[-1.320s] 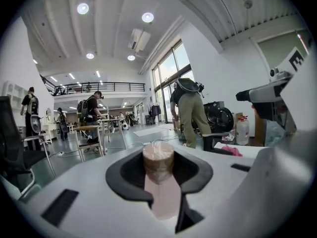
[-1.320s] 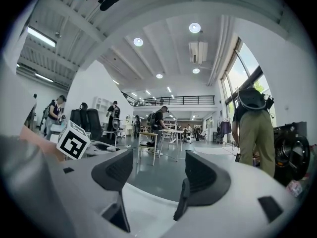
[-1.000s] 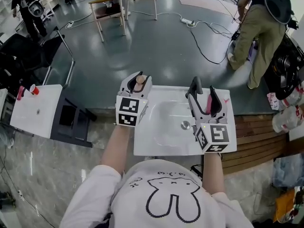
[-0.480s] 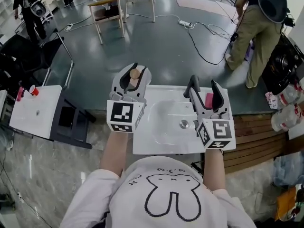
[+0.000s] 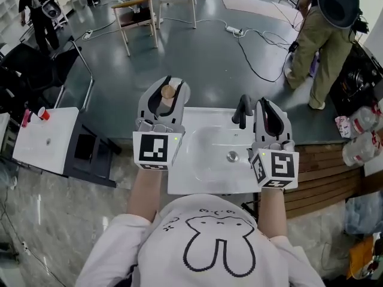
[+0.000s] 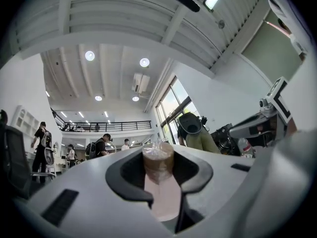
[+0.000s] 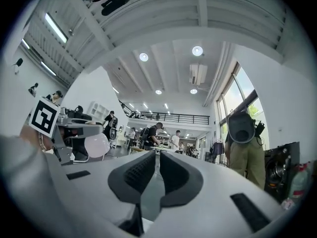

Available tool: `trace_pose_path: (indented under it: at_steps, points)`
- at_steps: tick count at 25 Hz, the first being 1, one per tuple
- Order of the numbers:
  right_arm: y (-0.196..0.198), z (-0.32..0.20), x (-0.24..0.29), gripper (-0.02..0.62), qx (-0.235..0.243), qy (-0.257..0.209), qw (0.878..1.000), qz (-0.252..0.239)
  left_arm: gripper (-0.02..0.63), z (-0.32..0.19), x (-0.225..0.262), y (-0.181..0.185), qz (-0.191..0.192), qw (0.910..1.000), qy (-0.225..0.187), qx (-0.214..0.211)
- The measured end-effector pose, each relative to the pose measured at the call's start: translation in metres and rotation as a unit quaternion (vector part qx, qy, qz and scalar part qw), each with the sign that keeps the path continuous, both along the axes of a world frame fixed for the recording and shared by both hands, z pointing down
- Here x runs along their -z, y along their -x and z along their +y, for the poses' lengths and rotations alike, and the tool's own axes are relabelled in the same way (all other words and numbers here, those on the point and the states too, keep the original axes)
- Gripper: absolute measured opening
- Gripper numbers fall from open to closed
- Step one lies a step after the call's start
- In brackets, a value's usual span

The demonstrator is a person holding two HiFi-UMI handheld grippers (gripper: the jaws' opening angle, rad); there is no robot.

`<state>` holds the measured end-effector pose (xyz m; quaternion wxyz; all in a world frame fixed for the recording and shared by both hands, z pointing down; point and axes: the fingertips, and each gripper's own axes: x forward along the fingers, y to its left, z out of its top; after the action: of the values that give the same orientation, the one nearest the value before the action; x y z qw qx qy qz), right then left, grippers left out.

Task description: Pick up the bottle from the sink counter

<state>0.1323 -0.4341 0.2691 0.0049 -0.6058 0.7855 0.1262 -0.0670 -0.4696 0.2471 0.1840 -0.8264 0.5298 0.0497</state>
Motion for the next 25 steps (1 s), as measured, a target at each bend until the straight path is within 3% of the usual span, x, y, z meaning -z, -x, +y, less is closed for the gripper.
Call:
trace_pose_path:
  at_steps: [8, 25]
  points:
    - [0.005, 0.007, 0.020, 0.028, -0.012, -0.042, 0.999, 0.026, 0.123, 0.001, 0.005, 0.002, -0.004, 0.9999, -0.015, 0.000]
    - [0.006, 0.008, 0.022, 0.028, -0.016, -0.033, 0.999, 0.032, 0.123, 0.005, 0.009, 0.008, 0.001, 1.0000, -0.007, 0.001]
